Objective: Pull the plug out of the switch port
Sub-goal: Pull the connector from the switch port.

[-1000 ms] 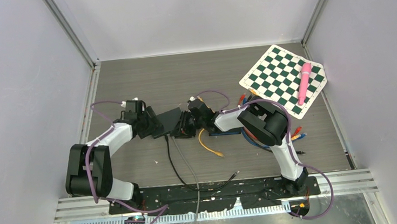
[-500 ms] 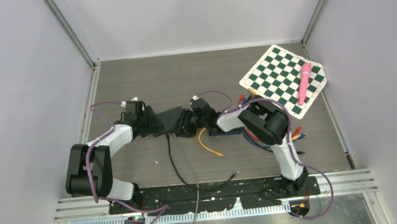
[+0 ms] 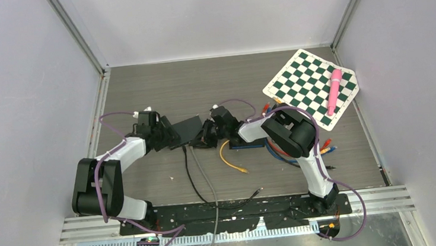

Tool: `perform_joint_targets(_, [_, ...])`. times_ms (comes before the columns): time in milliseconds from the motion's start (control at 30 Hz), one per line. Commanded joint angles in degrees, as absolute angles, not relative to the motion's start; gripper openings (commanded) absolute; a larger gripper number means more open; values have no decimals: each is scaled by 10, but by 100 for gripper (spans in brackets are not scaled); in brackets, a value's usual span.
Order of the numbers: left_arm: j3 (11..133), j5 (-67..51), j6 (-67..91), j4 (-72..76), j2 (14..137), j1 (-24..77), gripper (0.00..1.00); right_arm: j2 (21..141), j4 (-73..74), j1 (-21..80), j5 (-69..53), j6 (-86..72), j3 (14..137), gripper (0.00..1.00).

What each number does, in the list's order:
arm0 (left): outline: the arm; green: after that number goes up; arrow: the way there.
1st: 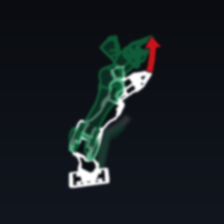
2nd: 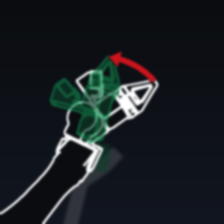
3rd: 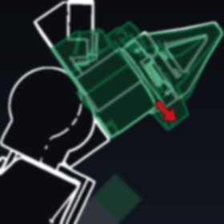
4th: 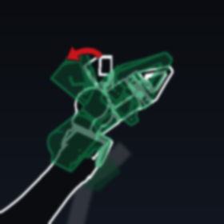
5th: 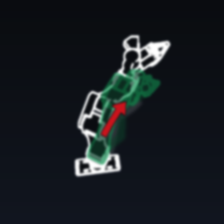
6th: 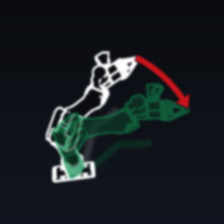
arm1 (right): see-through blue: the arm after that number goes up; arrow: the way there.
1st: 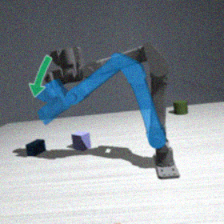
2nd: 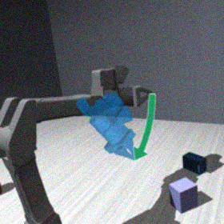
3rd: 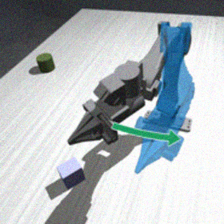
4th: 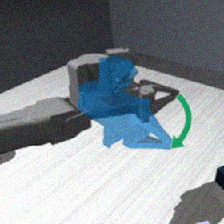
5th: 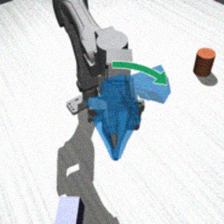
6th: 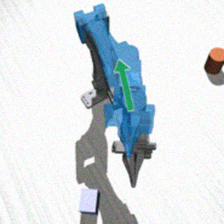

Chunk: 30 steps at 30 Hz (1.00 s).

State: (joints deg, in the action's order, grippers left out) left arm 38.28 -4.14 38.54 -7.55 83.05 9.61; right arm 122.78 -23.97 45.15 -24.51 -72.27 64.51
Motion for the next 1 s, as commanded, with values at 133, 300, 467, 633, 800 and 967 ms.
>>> perform_joint_targets(133, [354, -51, 381, -105, 803, 106, 68, 1239, -133, 450, -282, -605, 692, 5])
perform_joint_targets(300, [349, -47, 387, -105, 784, 108, 69, 1235, -123, 456, -320, -575, 689, 5])
perform_joint_targets(467, [357, -42, 390, -108, 808, 107, 64, 1240, -122, 472, -352, -559, 686, 5])
perform_joint_targets(633, [358, -45, 394, -105, 817, 108, 61, 1246, -121, 477, -370, -545, 685, 5])
perform_joint_targets(800, [360, -44, 397, -105, 820, 108, 61, 1239, -112, 479, -381, -534, 681, 5])
perform_joint_targets(967, [359, -44, 397, -105, 819, 108, 61, 1241, -119, 479, -388, -535, 671, 5])
